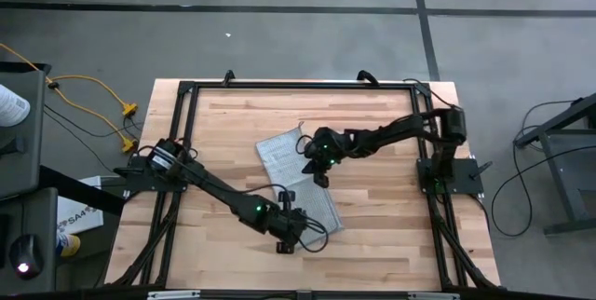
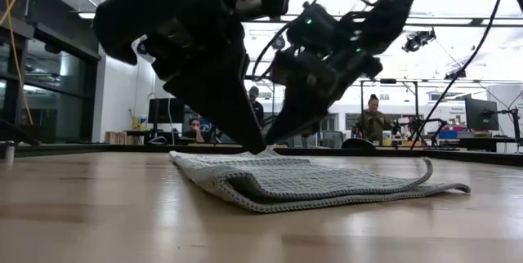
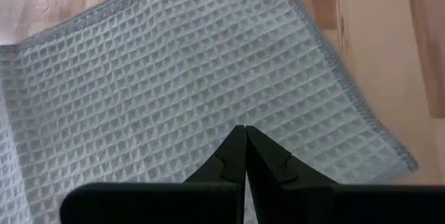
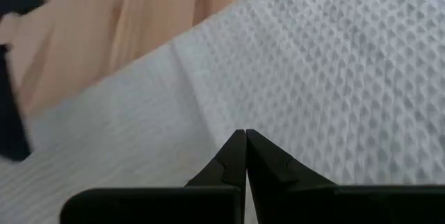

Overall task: Fold microfiber towels
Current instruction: Fold the grey towel

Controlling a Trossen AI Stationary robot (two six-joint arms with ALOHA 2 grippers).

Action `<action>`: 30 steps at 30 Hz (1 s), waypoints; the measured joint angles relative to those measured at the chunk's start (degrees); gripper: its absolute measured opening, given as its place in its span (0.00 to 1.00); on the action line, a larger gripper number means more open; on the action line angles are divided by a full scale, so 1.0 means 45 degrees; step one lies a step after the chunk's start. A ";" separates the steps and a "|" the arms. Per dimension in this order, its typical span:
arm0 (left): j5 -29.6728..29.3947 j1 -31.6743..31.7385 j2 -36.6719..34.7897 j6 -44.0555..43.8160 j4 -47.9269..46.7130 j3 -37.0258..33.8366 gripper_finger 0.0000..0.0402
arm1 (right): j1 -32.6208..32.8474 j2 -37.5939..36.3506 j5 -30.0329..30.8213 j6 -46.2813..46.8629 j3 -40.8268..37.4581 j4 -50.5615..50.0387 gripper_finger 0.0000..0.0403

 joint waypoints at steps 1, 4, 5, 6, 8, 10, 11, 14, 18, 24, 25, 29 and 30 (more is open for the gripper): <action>-0.0012 -0.0025 0.0000 -0.0005 -0.0016 0.0000 0.00 | -0.0045 0.0155 0.0083 -0.0014 0.0176 -0.0099 0.00; 0.0003 -0.0024 0.0019 -0.0075 -0.0011 0.0000 0.00 | -0.0138 0.0565 0.0387 -0.0004 0.0643 -0.0597 0.00; 0.0046 -0.0015 0.0115 -0.0108 0.0003 0.0000 0.00 | -0.0148 0.0649 0.0596 -0.0004 0.0711 -0.0741 0.00; 0.0142 0.0000 0.0245 -0.0176 0.0017 0.0005 0.00 | -0.0147 0.0665 0.0763 -0.0004 0.0721 -0.1033 0.00; 0.0210 0.0005 0.0485 -0.0204 -0.0181 0.0000 0.00 | -0.0133 0.0670 0.1113 -0.0061 0.0797 -0.1211 0.00; 0.0302 0.0005 0.0777 -0.0287 0.0017 0.0022 0.00 | -0.0123 0.0652 0.1330 -0.0159 0.0837 -0.1300 0.00; 0.0296 0.0005 0.0814 -0.0325 0.0010 0.0053 0.00 | -0.0139 0.0650 0.1319 -0.0159 0.0832 -0.1381 0.00; 0.0334 0.0005 0.0855 -0.0413 -0.0012 0.0051 0.00 | -0.0227 0.0650 0.1459 -0.0171 0.0822 -0.1759 0.00; 0.0242 0.0000 0.0884 -0.0378 -0.0163 0.0055 0.00 | -0.0240 0.0638 0.2158 -0.0208 0.0842 -0.2400 0.00; 0.0241 0.0000 0.0884 -0.0611 -0.1397 0.0063 0.00 | -0.0238 0.0610 0.2423 -0.0063 0.0866 -0.3236 0.00; 0.0231 0.0000 0.0881 -0.0612 -0.1612 0.0062 0.00 | -0.0216 0.0592 0.2558 0.0039 0.0866 -0.3385 0.00; 0.0214 0.0000 0.0855 -0.0615 -0.2274 0.0058 0.00 | -0.0077 0.0458 0.3264 0.0187 0.0871 -0.4028 0.00; 0.0187 0.0000 0.0855 -0.0617 -0.2429 0.0058 0.00 | -0.0030 0.0418 0.3367 0.0327 0.0863 -0.4161 0.00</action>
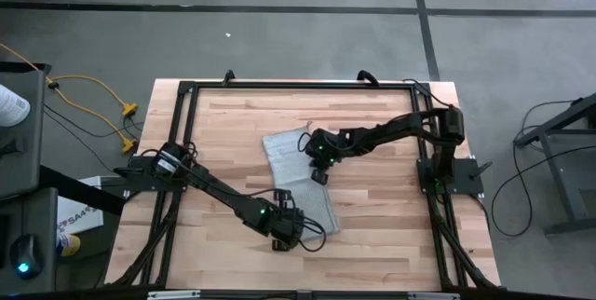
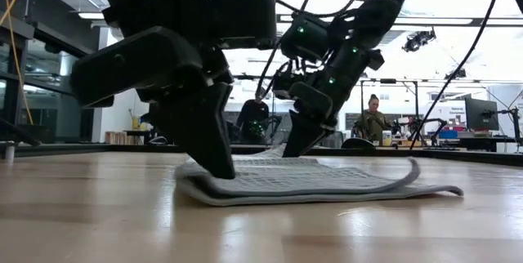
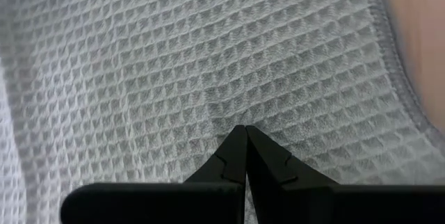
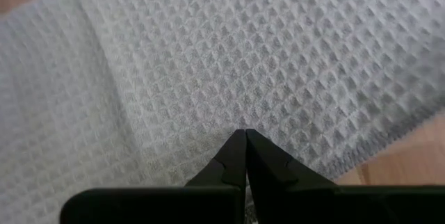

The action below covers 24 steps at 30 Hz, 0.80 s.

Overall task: Fold microfiber towels
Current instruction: Fold the grey towel

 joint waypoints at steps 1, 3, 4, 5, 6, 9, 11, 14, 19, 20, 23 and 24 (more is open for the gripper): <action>-0.0049 0.0000 0.0000 0.0000 -0.0216 0.0000 0.00 | 0.0060 -0.0015 0.0038 0.0100 -0.0007 -0.0077 0.00; -0.0116 0.0000 0.0000 0.0000 -0.0521 -0.0005 0.00 | 0.0164 -0.0058 0.0163 0.0405 -0.0003 -0.0262 0.00; -0.0156 0.0000 0.0000 0.0000 -0.0653 -0.0005 0.00 | 0.0243 -0.0178 0.0370 0.0567 -0.0007 -0.0484 0.00; -0.0181 0.0000 0.0000 0.0000 -0.0799 -0.0005 0.00 | 0.0348 -0.0262 0.0661 0.0722 -0.0012 -0.0704 0.00; -0.0198 -0.0004 0.0005 0.0000 -0.0948 -0.0010 0.00 | 0.0467 -0.0296 0.0978 0.0831 -0.0054 -0.0813 0.00; -0.0234 0.0000 0.0005 0.0000 -0.1378 -0.0015 0.00 | 0.0749 -0.0485 0.1599 0.1194 -0.0034 -0.1209 0.00; -0.0315 0.0000 0.0012 0.0000 -0.1682 -0.0015 0.00 | 0.0929 -0.0525 0.1729 0.1475 -0.0053 -0.1478 0.00; -0.0482 0.0000 0.0015 0.0000 -0.2040 -0.0039 0.00 | 0.1122 -0.0525 0.1848 0.1730 -0.0031 -0.1606 0.00; -0.0482 0.0000 0.0023 0.0296 -0.2196 0.0174 0.00 | 0.1335 -0.0520 0.2343 0.1331 -0.0060 -0.1335 0.00; -0.0487 0.0000 0.0028 0.0513 -0.2262 0.0293 0.00 | 0.1335 -0.0532 0.2324 0.1144 -0.0061 -0.1111 0.00; -0.0593 0.0000 0.0039 0.1192 -0.2498 0.0821 0.00 | 0.1239 -0.0768 0.2211 0.0703 -0.0094 -0.0826 0.00; -0.0681 -0.0001 0.0033 0.1376 -0.2711 0.1008 0.00 | 0.1230 -0.0864 0.2241 0.0598 -0.0097 -0.0753 0.00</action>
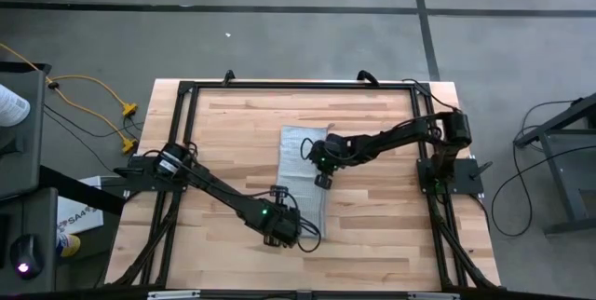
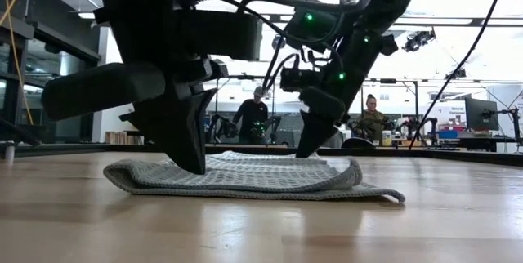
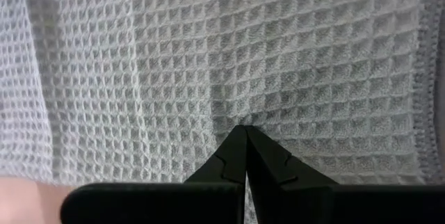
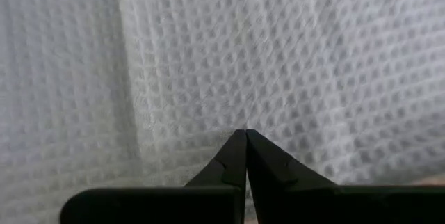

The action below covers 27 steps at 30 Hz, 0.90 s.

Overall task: Fold microfiber towels
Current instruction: Fold the grey towel

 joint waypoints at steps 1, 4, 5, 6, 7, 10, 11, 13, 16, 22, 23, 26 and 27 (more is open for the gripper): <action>-0.0132 -0.0013 -0.0004 0.0113 -0.0184 0.0151 0.00 | -0.0033 -0.0188 0.0001 -0.0060 -0.0021 -0.0036 0.00; -0.0426 -0.0013 -0.0073 0.0571 -0.0645 0.0489 0.00 | -0.0094 -0.0812 -0.0042 -0.0181 0.0010 -0.0097 0.00; -0.0592 -0.0021 -0.0194 0.0647 -0.0747 0.0569 0.00 | -0.0094 -0.1034 -0.0041 -0.0207 0.0012 -0.0305 0.00; -0.0711 -0.0023 -0.0341 0.0708 -0.0899 0.0630 0.00 | -0.0090 -0.1236 -0.0016 -0.0217 0.0008 -0.0556 0.00; -0.0810 -0.0023 -0.0508 0.0737 -0.0972 0.0664 0.00 | -0.0053 -0.1399 0.0011 -0.0247 0.0008 -0.0637 0.00; -0.1081 0.0007 -0.0990 0.0776 -0.1522 0.0657 0.00 | 0.0003 -0.2032 0.0006 -0.0331 0.0008 -0.1296 0.00; -0.1136 0.0011 -0.1192 0.0816 -0.1613 0.0653 0.00 | 0.0018 -0.2236 -0.0006 -0.0350 0.0008 -0.1427 0.00; -0.1194 0.0011 -0.1731 0.1069 -0.1877 0.0658 0.00 | 0.0023 -0.2424 -0.0209 -0.0309 0.0023 -0.1509 0.00; -0.1219 0.0026 -0.2464 0.1617 -0.1875 0.0504 0.00 | 0.0016 -0.2622 -0.0616 -0.0182 -0.0058 -0.2096 0.00; -0.0520 0.0758 -0.4695 0.2215 0.0031 -0.1796 0.00 | 0.0347 -0.2658 -0.0712 -0.0118 -0.0040 -0.2564 0.00; -0.0234 0.0919 -0.5094 0.2283 0.0762 -0.2394 0.00 | 0.0422 -0.2658 -0.0717 -0.0118 -0.0040 -0.2547 0.00; 0.0821 0.1347 -0.6232 0.2497 0.2627 -0.4175 0.00 | 0.0602 -0.2658 -0.0743 -0.0118 -0.0036 -0.2703 0.00; 0.1171 0.1474 -0.6576 0.2697 0.3367 -0.4705 0.00 | 0.0649 -0.2658 -0.0835 -0.0118 -0.0036 -0.2767 0.00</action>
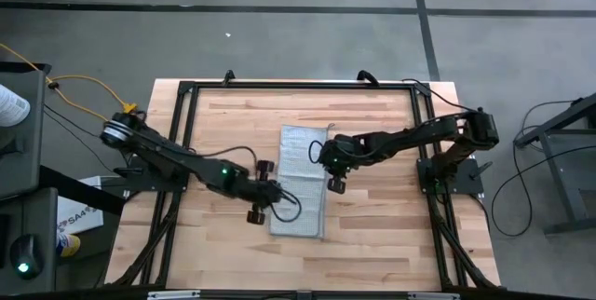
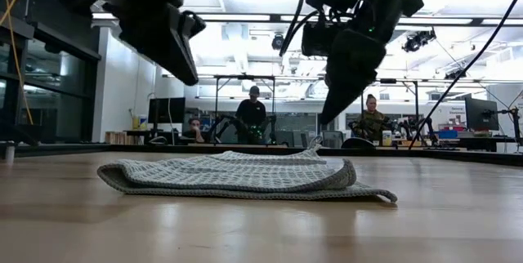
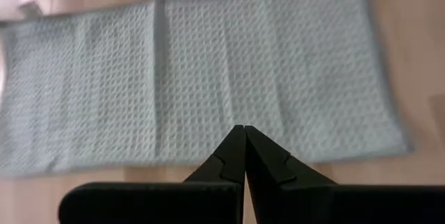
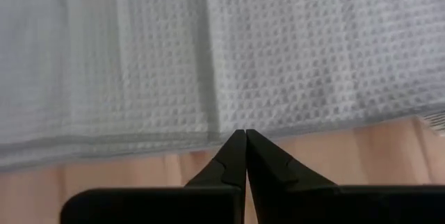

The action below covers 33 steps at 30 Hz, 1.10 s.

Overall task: Fold microfiber towels
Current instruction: Fold the grey towel

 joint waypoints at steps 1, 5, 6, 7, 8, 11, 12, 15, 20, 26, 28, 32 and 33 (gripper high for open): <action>0.0204 0.0085 -0.0324 0.0101 0.0443 -0.0477 0.00 | 0.0031 0.0000 -0.0151 0.0002 0.0000 -0.0047 0.00; 0.0402 0.0547 -0.0930 0.0758 0.1500 -0.1940 0.00 | 0.0034 0.0000 -0.0166 0.0005 0.0015 0.0030 0.00; 0.0392 0.0683 -0.0947 0.1001 0.1554 -0.2193 0.00 | 0.0034 0.0000 -0.0150 0.0008 0.0015 0.0086 0.00; 0.0383 0.0792 -0.0942 0.1241 0.1753 -0.2410 0.00 | 0.0029 0.0000 -0.0149 0.0023 0.0015 0.0205 0.00; 0.0397 0.0957 -0.0942 0.1418 0.1973 -0.2594 0.00 | 0.0029 0.0000 -0.0147 0.0063 0.0017 0.0281 0.00; 0.0461 0.1509 -0.0838 0.1611 0.2419 -0.3024 0.01 | 0.0041 0.0000 -0.0252 -0.0197 0.0015 0.0405 0.00; 0.0495 0.1701 -0.0804 0.1615 0.2452 -0.3111 0.02 | 0.0081 0.0000 -0.0452 -0.0364 0.0015 0.0382 0.00; 0.0888 0.2095 -0.0811 0.1702 0.2463 -0.3182 0.06 | 0.0270 0.0000 -0.0734 -0.0427 0.0017 0.0445 0.01; 0.1829 0.2576 -0.0816 0.2197 0.2603 -0.3171 0.14 | 0.0641 0.0000 -0.0484 -0.0211 0.0019 0.0516 0.08; 0.2207 0.2938 -0.0821 0.2611 0.2884 -0.3171 0.22 | 0.0937 0.0163 0.0053 0.0329 0.0024 0.0805 0.22; 0.2244 0.3064 -0.0821 0.2611 0.2988 -0.3171 0.24 | 0.0951 0.0219 0.0122 0.0779 0.0021 0.0763 0.26; 0.2364 0.3050 -0.0821 0.2573 0.3111 -0.3161 0.28 | 0.0938 0.0542 0.0176 0.1014 0.0047 0.1134 0.33; 0.2431 0.3042 -0.0821 0.2572 0.3130 -0.3161 0.29 | 0.0934 0.0585 0.0163 0.1001 0.0014 0.1050 0.35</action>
